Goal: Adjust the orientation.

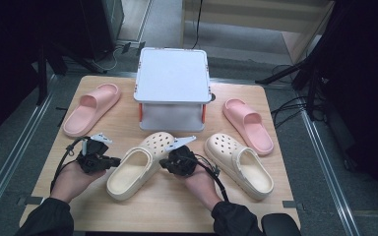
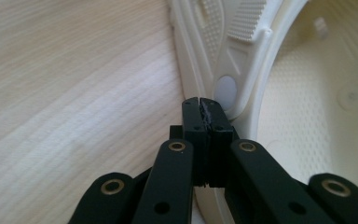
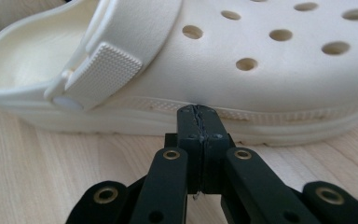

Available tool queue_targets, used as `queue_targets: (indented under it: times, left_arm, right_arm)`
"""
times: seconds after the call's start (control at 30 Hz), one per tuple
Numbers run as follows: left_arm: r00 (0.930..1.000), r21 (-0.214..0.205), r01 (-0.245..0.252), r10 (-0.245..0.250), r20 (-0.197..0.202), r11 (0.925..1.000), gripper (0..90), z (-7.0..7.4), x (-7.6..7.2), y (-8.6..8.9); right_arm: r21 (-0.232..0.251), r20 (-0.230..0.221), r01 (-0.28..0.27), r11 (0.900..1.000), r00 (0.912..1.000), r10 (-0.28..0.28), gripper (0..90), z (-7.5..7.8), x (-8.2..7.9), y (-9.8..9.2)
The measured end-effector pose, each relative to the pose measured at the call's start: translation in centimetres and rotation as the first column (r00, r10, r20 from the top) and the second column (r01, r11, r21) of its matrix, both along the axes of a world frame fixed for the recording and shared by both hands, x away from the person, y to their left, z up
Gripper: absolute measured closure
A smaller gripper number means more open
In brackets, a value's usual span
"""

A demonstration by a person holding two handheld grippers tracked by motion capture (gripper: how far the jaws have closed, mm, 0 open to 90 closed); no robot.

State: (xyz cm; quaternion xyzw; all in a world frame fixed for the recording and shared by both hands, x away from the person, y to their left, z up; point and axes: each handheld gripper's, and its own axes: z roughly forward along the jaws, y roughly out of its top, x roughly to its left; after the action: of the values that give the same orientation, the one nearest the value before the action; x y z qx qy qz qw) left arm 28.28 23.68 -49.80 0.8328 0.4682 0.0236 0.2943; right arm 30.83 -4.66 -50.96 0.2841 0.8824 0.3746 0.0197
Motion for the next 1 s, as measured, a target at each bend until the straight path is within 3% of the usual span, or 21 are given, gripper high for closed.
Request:
queue_targets:
  times: [0.13, 0.3, 0.4, 0.6, 0.73, 0.83, 1.0]
  left_arm:
    - [0.9998, -0.029, 0.017, -0.017, -0.008, 0.9994, 89.3, 0.0, -0.5, -0.4]
    - [0.9993, -0.078, 0.036, -0.035, 0.011, 0.9963, 89.3, 0.5, -0.9, -0.9]
    - [0.9986, -0.059, 0.052, -0.051, 0.016, 0.9969, 89.3, 0.4, -1.1, -1.7]
    - [0.9987, -0.082, 0.05, -0.049, 0.011, 0.9954, 89.3, 0.3, -1.3, -2.4]
    - [0.9959, -0.155, 0.078, -0.084, -0.034, 0.9848, 89.3, -0.2, -1.4, -3.2]
    - [0.9958, -0.098, 0.091, -0.091, 0.004, 0.991, 87.1, 0.1, -1.5, -3.9]
    - [0.9976, -0.082, 0.069, -0.069, 0.008, 0.9942, 81.7, 0.0, -1.0, -3.5]
  right_arm:
    - [0.0, -0.027, 0.006, 1.0, 0.9996, -0.006, 88.4, 0.0, 0.5, -0.4]
    - [-0.014, -0.015, 0.0, 0.9999, 0.9999, 0.0, 88.3, 0.1, 0.7, -0.5]
    - [-0.02, -0.019, 0.017, 0.9997, 0.9997, -0.017, 88.3, 0.1, 1.0, -0.8]
    - [-0.022, -0.011, 0.036, 0.9991, 0.9993, -0.036, 88.4, 0.1, 1.3, -1.1]
    - [-0.029, -0.003, 0.061, 0.9977, 0.9981, -0.061, 88.5, 0.2, 1.8, -1.5]
    - [-0.024, -0.027, 0.071, 0.9972, 0.9971, -0.071, 88.3, 0.2, 2.4, -1.9]
    - [-0.025, -0.018, 0.07, 0.9972, 0.9974, -0.07, 85.7, 0.4, 2.3, -2.0]
